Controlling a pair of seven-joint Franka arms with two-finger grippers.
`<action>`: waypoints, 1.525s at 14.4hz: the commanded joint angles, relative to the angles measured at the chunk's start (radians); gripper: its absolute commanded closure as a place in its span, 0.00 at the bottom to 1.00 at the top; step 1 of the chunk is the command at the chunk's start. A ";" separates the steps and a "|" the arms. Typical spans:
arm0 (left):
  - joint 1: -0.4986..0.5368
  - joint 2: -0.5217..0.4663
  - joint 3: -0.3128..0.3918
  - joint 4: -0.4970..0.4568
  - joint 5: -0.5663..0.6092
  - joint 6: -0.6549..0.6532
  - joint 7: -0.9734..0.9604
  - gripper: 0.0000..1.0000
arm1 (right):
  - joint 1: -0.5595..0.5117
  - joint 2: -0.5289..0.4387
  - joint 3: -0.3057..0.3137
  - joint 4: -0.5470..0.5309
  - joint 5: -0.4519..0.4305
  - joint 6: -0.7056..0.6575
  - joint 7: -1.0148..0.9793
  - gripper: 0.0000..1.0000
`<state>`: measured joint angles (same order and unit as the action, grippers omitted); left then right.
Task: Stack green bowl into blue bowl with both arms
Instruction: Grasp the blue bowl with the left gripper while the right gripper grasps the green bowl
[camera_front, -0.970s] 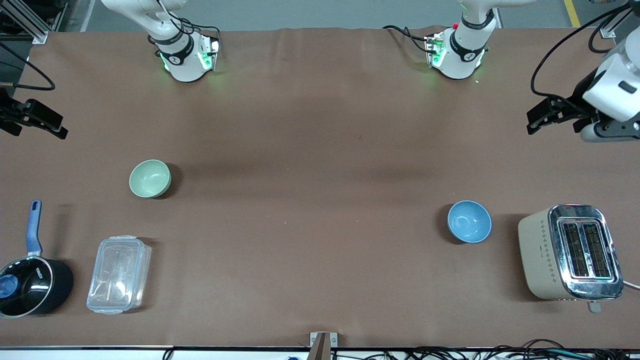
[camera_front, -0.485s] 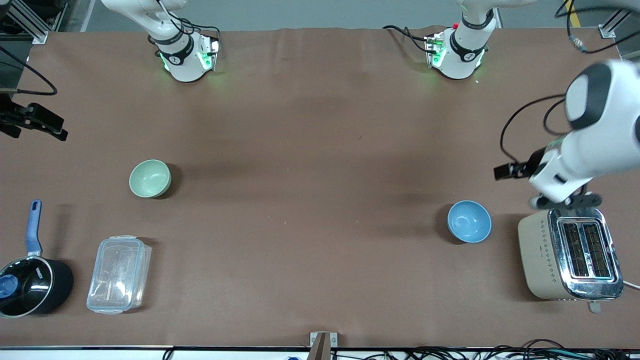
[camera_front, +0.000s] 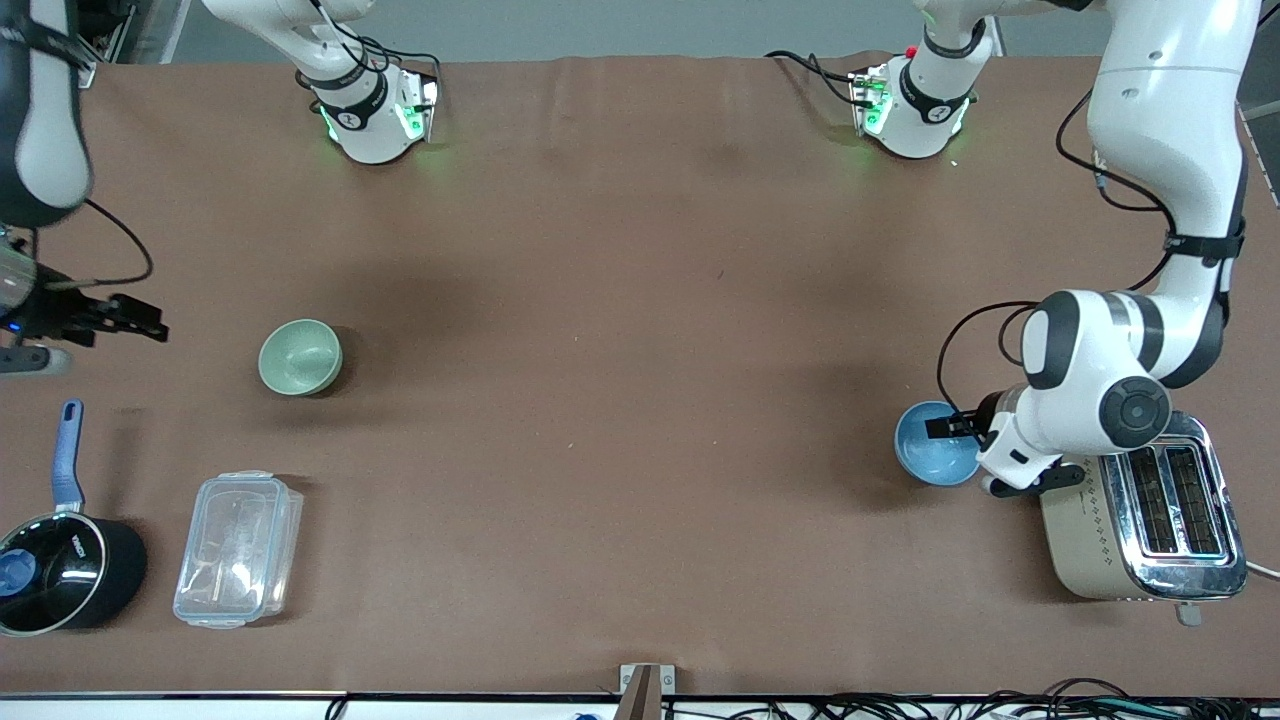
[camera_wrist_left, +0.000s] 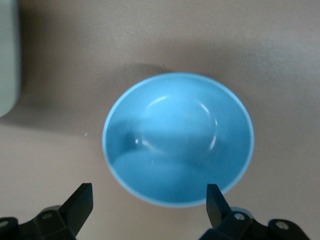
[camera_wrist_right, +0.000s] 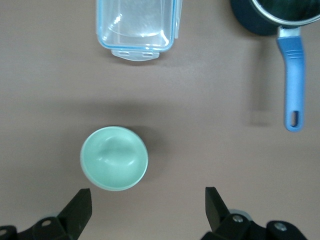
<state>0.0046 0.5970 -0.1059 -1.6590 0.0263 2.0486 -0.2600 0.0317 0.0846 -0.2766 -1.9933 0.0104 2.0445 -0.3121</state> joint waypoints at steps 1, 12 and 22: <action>0.029 0.026 0.003 0.012 0.021 0.044 -0.015 0.00 | 0.005 -0.046 0.004 -0.259 0.016 0.260 -0.015 0.00; 0.038 0.076 0.003 0.024 0.008 0.082 -0.034 0.68 | 0.016 0.178 0.014 -0.483 0.026 0.764 -0.004 0.30; -0.005 0.073 -0.259 0.091 -0.071 0.070 -0.497 1.00 | 0.044 0.164 0.028 -0.429 0.169 0.584 -0.005 1.00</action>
<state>0.0100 0.6636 -0.2909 -1.5872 -0.0273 2.1218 -0.6631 0.0686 0.2606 -0.2560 -2.4351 0.1524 2.6840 -0.3142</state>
